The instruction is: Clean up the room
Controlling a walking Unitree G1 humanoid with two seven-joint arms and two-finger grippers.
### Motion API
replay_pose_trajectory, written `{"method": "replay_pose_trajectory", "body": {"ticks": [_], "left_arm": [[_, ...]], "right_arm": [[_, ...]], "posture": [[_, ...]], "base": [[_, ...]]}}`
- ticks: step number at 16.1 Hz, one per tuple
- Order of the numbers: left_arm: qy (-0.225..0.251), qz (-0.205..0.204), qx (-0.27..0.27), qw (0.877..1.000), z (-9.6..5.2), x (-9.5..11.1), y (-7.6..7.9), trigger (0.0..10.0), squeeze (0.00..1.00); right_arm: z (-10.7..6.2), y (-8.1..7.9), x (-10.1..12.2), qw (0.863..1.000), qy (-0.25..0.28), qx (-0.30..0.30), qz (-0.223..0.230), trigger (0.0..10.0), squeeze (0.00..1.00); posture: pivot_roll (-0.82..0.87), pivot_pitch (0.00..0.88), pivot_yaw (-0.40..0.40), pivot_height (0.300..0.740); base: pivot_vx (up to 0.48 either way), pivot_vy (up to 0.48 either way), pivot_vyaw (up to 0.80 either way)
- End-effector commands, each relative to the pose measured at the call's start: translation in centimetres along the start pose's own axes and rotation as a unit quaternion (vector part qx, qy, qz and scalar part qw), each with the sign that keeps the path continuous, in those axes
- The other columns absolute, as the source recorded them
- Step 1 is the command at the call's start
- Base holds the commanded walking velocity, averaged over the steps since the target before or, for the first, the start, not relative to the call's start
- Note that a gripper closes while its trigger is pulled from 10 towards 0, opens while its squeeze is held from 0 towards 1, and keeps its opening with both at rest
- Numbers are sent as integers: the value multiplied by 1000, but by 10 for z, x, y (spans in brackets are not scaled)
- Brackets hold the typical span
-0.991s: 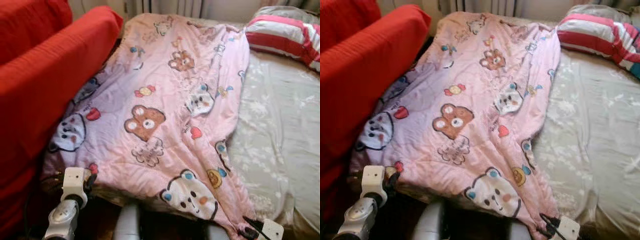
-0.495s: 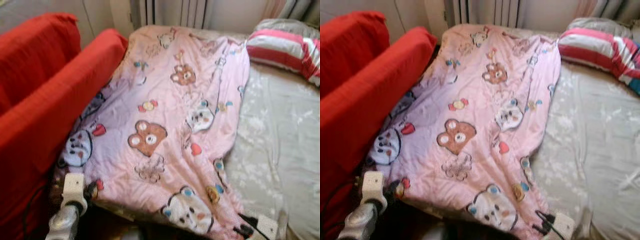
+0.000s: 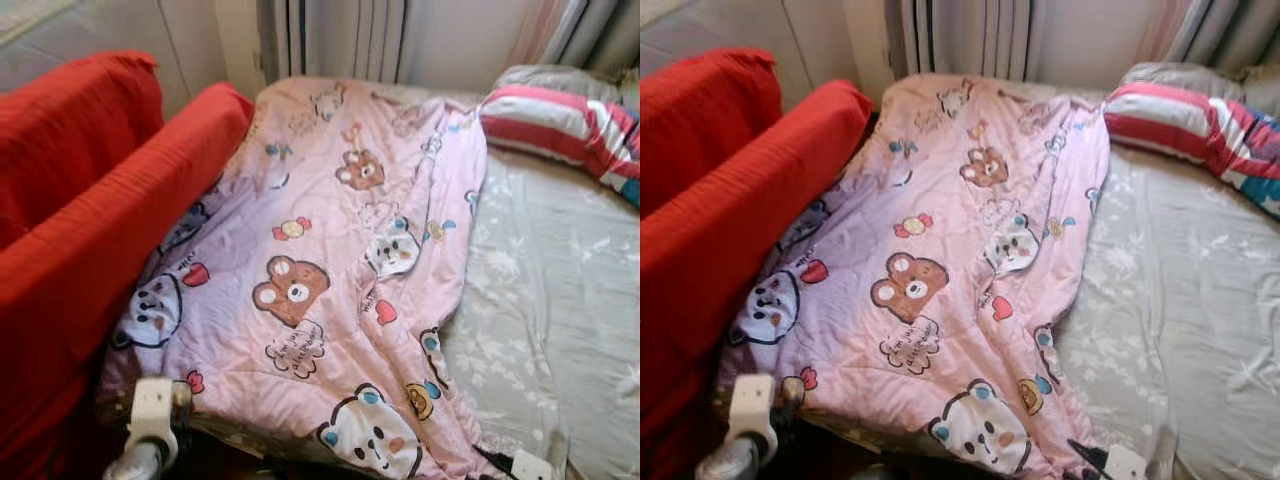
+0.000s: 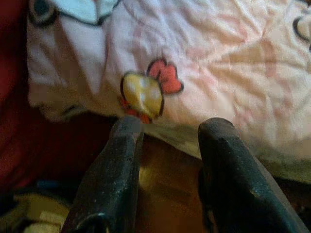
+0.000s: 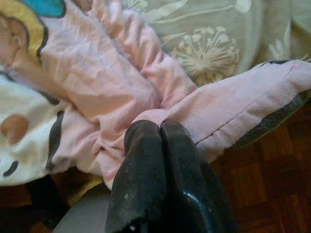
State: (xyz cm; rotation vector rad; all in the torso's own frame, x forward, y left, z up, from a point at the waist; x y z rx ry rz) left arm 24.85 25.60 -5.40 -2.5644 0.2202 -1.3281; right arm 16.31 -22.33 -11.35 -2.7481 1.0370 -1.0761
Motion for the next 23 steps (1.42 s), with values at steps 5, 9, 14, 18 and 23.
{"method": "replay_pose_trajectory", "body": {"ticks": [5,9,14,18,23], "left_arm": [[-48,11,-14,999,-5,-21,8,10000,0],[-55,11,-24,998,-7,-25,16,10000,0],[-65,15,-30,997,-9,-30,18,10000,0],[-70,17,-33,997,-10,-34,20,10000,0],[-75,19,-34,996,-11,-36,19,10000,0]], "right_arm": [[-2,-1,-16,999,-36,-7,3,10000,0],[-4,4,-24,998,-56,-19,-1,10000,0],[-3,0,-23,998,-57,-10,-4,10000,0],[-2,-1,-22,998,-59,-3,-7,10000,0],[-1,-18,-22,997,-66,41,-22,10000,0]], "posture": [[133,120,4,740],[134,116,6,740],[130,113,5,740],[128,111,4,740],[122,99,9,740]], "base": [[0,0,0],[0,0,0],[-173,0,0],[-302,0,0],[-328,0,0]]}}
Point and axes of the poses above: a point about 5 cm out from each wrist's last joint towards the gripper, its own z axis pointing out of the wrist towards the gripper, its own x axis along the axis of the wrist's last joint, y = z × x, the point moved 3 cm from there along z, pointing out of the wrist towards the gripper, and after that the axes turned 13 degrees about z, right-handed, at the moved point
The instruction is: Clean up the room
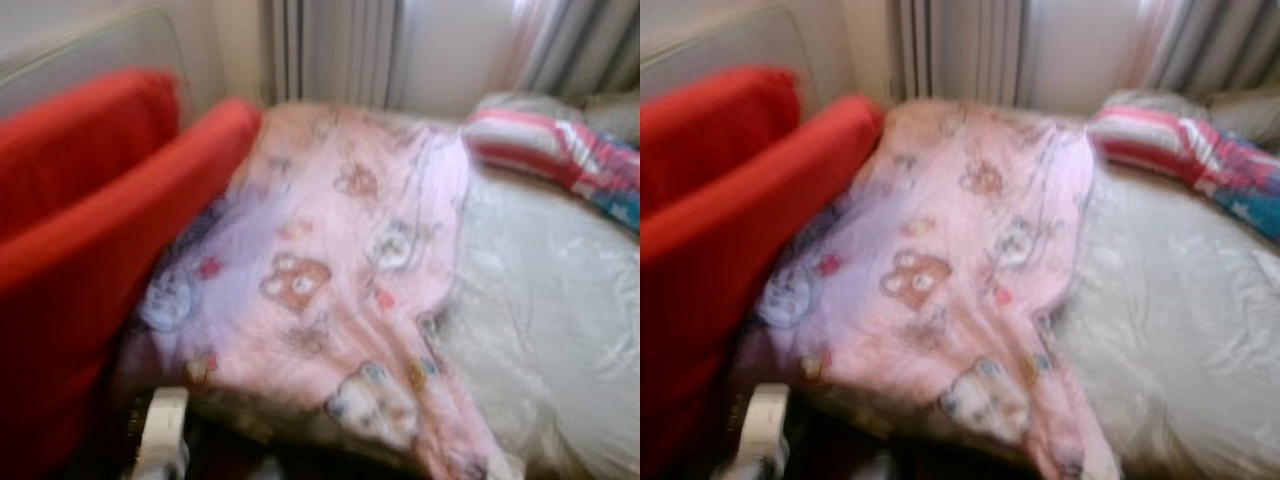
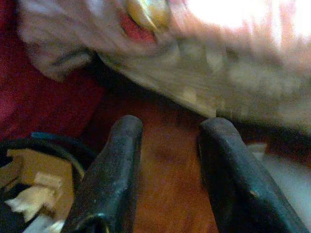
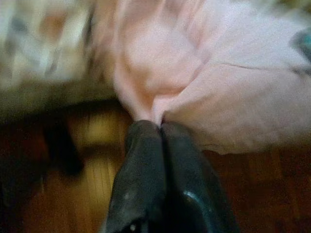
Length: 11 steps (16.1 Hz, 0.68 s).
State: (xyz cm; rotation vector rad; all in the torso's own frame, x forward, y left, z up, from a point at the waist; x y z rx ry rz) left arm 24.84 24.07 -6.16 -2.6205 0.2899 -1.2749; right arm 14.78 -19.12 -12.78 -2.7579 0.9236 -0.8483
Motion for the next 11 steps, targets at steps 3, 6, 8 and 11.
{"method": "replay_pose_trajectory", "body": {"ticks": [3,6,8,11], "left_arm": [[-58,11,-7,998,-12,-36,4,10000,0],[-57,17,-10,998,-12,-36,6,10000,0],[-63,17,-11,998,-14,-41,7,10000,0],[-70,21,-14,997,-15,-44,9,10000,0]], "right_arm": [[3,-9,13,999,13,22,-21,10000,0],[5,0,39,999,51,-8,5,10000,0],[4,12,57,994,83,-43,48,10000,0],[2,22,62,992,90,-73,41,10000,0]], "posture": [[123,97,8,740],[129,103,4,740],[122,97,6,740],[120,92,7,740]], "base": [[-106,0,0],[0,0,0],[0,0,0],[0,0,0]]}}
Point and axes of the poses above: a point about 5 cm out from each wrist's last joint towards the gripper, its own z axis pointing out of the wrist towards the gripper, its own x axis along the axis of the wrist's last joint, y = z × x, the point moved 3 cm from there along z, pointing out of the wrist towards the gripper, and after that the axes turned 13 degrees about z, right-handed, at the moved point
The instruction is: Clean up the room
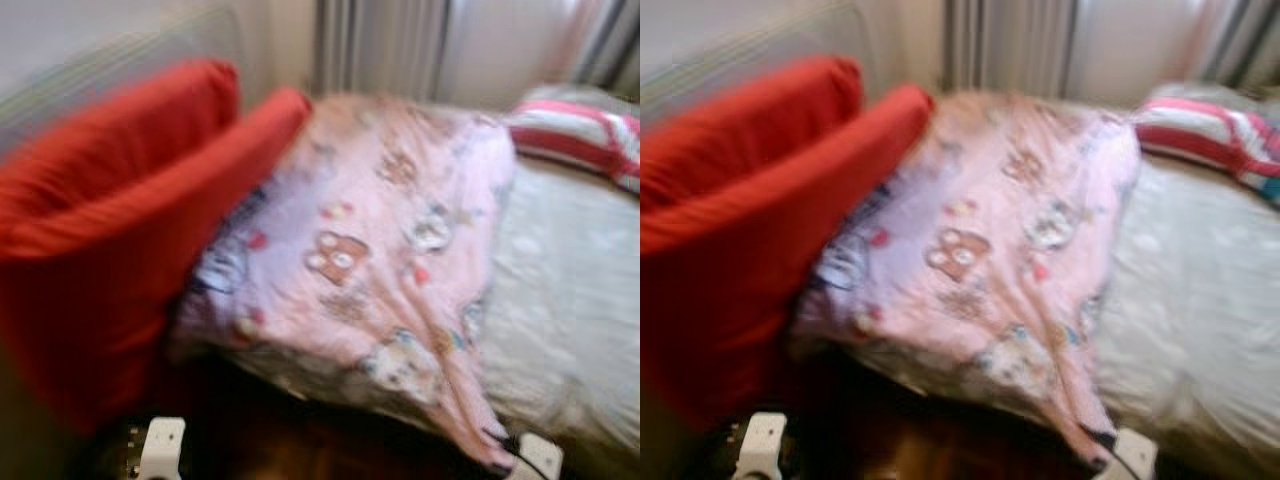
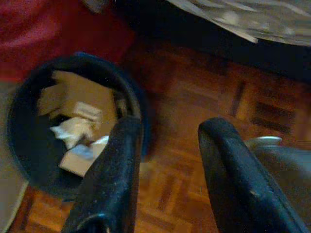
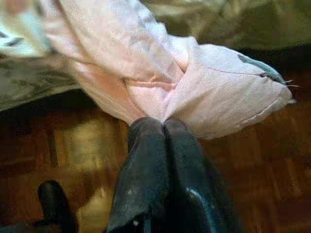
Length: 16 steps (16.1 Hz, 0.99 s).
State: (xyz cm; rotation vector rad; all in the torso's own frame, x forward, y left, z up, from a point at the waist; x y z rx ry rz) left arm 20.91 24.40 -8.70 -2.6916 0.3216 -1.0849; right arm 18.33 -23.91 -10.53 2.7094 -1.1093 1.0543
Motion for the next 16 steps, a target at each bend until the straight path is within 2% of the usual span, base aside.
{"method": "replay_pose_trajectory", "body": {"ticks": [1,2,4,5,8,12,14,16], "left_arm": [[-4,6,-6,1000,0,-1,2,10000,0],[-4,6,-6,1000,0,-2,3,10000,0],[-8,7,-7,1000,-1,-4,3,10000,0],[-11,10,-9,1000,-1,-5,3,10000,0],[-14,17,-10,1000,-1,-7,2,10000,0],[-17,21,-10,1000,-1,-7,1,10000,0],[-18,22,-10,1000,-1,-6,2,10000,0],[-18,22,-9,1000,-1,-6,2,10000,0]], "right_arm": [[-1,11,0,1000,-2,-25,4,10000,0],[-1,11,-1,1000,-6,-27,-3,10000,0],[-4,8,-21,996,-57,-13,-71,10000,0],[-7,11,-38,987,-99,-12,-126,10000,0],[-10,19,-44,986,-111,-33,-122,10000,0],[-6,11,-35,989,-94,-13,-115,10000,0],[-6,19,-32,986,-96,-43,-131,10000,0],[-6,22,-29,987,-91,-52,-125,10000,0]], "posture": [[122,90,6,740],[121,90,6,740],[119,88,9,740],[118,85,12,740],[121,82,15,740],[118,92,15,740],[120,101,14,740],[122,106,15,740]], "base": [[0,0,0],[0,0,0],[0,0,0],[0,0,0],[0,0,0],[0,0,0],[0,0,0],[0,0,0]]}}
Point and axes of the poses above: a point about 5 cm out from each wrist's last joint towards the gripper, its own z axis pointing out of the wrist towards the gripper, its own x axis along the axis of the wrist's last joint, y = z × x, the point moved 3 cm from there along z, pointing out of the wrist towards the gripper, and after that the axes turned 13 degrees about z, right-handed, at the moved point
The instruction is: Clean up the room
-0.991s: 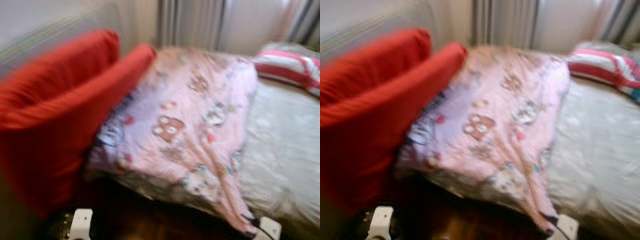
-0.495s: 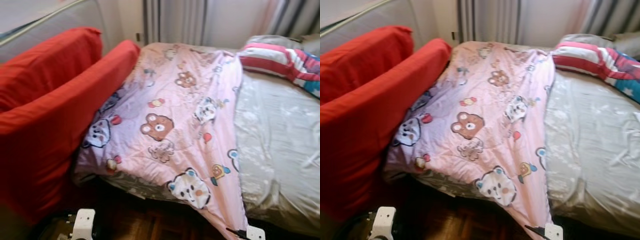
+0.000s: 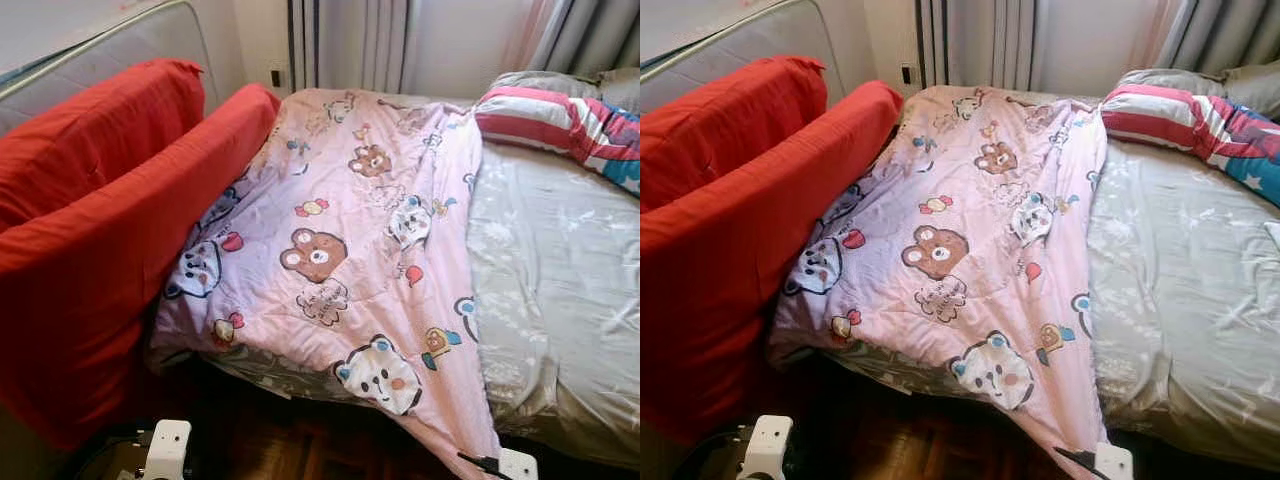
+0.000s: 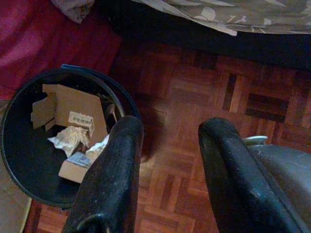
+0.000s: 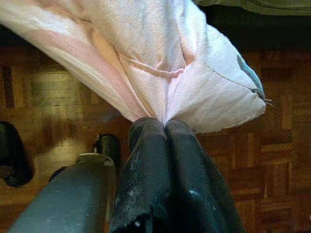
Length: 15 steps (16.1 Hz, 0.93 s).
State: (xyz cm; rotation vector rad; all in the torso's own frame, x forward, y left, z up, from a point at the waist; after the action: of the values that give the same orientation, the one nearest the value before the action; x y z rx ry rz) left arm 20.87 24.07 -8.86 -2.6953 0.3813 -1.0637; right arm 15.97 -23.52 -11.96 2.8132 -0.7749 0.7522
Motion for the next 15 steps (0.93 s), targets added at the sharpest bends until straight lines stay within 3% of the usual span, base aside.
{"method": "replay_pose_trajectory", "body": {"ticks": [1,2,3,4,10,11,12,13,15], "left_arm": [[-14,2,0,1000,-1,-6,-2,10000,0],[-14,3,1,1000,-1,-6,-2,10000,0],[-15,2,1,1000,-1,-6,-2,10000,0],[-15,2,1,1000,-1,-7,-2,10000,0],[-13,3,-1,1000,-1,-5,1,10000,0],[-14,4,-2,1000,-1,-5,1,10000,0],[-14,4,-2,1000,-1,-5,2,10000,0],[-14,4,-3,1000,0,-4,2,10000,0],[-16,4,-5,1000,0,-4,3,10000,0]], "right_arm": [[-1,4,-5,1000,-4,-6,8,10000,0],[0,2,-2,1000,2,2,13,10000,282],[0,1,-2,1000,3,4,12,10000,788],[0,-1,-2,1000,3,8,13,10000,1000],[0,-4,1,1000,12,15,11,10000,1000],[-1,-12,0,999,14,41,-10,10000,976],[-2,-19,1,998,20,65,-18,10000,314],[-2,-26,3,996,30,83,-20,10000,0],[-4,-36,5,993,39,106,-40,10000,0]], "posture": [[122,106,15,740],[123,110,15,740],[122,110,16,740],[124,112,15,740],[118,114,13,740],[116,112,13,740],[116,112,13,740],[107,107,13,740],[98,102,12,740]], "base": [[0,0,0],[0,0,0],[0,0,0],[0,0,0],[0,0,0],[0,0,0],[0,0,0],[0,0,0],[0,0,0]]}}
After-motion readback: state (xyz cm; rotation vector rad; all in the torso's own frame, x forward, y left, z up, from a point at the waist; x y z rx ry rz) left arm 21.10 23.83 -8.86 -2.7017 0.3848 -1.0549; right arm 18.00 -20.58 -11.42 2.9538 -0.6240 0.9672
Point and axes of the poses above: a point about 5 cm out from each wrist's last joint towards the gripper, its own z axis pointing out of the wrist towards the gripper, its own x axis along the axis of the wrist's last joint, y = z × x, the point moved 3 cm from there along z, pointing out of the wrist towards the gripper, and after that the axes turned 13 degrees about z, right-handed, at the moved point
